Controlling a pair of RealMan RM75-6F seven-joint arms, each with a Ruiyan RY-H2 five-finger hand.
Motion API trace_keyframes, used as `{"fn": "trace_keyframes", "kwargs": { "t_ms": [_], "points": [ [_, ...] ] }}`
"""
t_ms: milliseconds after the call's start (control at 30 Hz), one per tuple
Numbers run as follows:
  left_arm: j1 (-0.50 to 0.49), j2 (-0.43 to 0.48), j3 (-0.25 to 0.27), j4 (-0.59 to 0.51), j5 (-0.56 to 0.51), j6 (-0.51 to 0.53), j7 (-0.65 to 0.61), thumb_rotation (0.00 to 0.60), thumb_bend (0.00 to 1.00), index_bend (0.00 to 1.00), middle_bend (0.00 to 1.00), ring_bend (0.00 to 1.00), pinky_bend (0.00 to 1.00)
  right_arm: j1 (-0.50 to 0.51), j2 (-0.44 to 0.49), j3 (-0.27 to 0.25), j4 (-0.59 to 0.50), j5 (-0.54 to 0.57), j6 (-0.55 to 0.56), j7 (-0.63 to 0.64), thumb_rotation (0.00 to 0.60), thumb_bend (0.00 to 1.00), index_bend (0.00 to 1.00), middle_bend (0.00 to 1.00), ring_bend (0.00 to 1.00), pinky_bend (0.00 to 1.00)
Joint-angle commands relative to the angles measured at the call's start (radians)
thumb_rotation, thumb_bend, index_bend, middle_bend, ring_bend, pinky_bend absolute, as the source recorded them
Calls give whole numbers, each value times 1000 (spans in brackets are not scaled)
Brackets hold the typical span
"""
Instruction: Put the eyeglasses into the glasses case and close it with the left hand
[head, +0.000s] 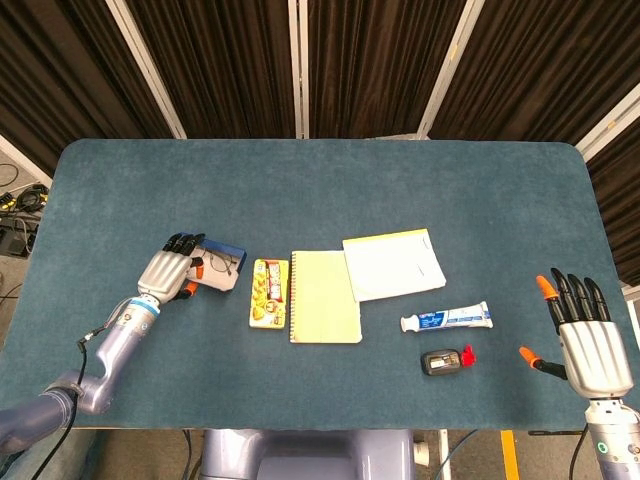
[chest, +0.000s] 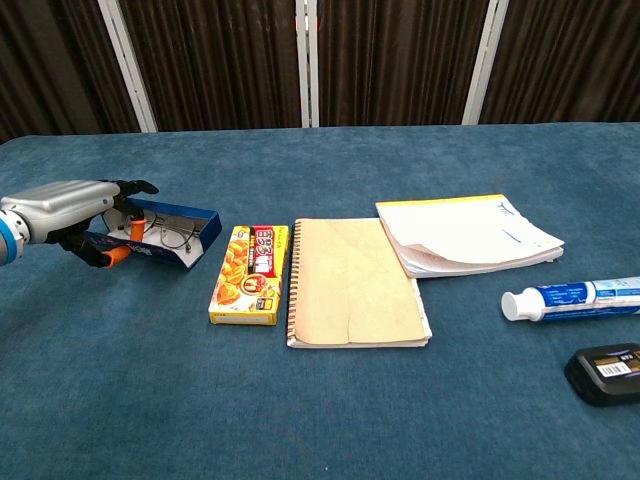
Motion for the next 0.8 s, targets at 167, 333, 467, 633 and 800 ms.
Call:
{"fn": "trace_keyframes", "kwargs": {
  "t_ms": [167,333,467,633,800],
  "points": [
    [25,109,6,-149,13,44,23,600,511,713,0,0,0,-2,3,-3,-5,-7,6,5,600,0,0,0,0,0],
    [44,192,12,-266,5,65,76,600,511,739,0,0,0,-4,5,-4,-7,-11,9,6,600,0,0,0,0,0],
    [53,243,19,-340,-19,55,124,600,513,744,0,0,0,-3,4,-4,-6,-10,6,5,600,0,0,0,0,0],
    [53,305,28,-447,-91,3,199,600,513,744,0,0,0,-1,2,-3,-4,-6,2,4,600,0,0,0,0,0],
    [44,296,34,-468,-136,-30,237,600,514,745,0,0,0,1,0,-3,-4,-4,-2,1,600,0,0,0,0,0]
  ]
}}
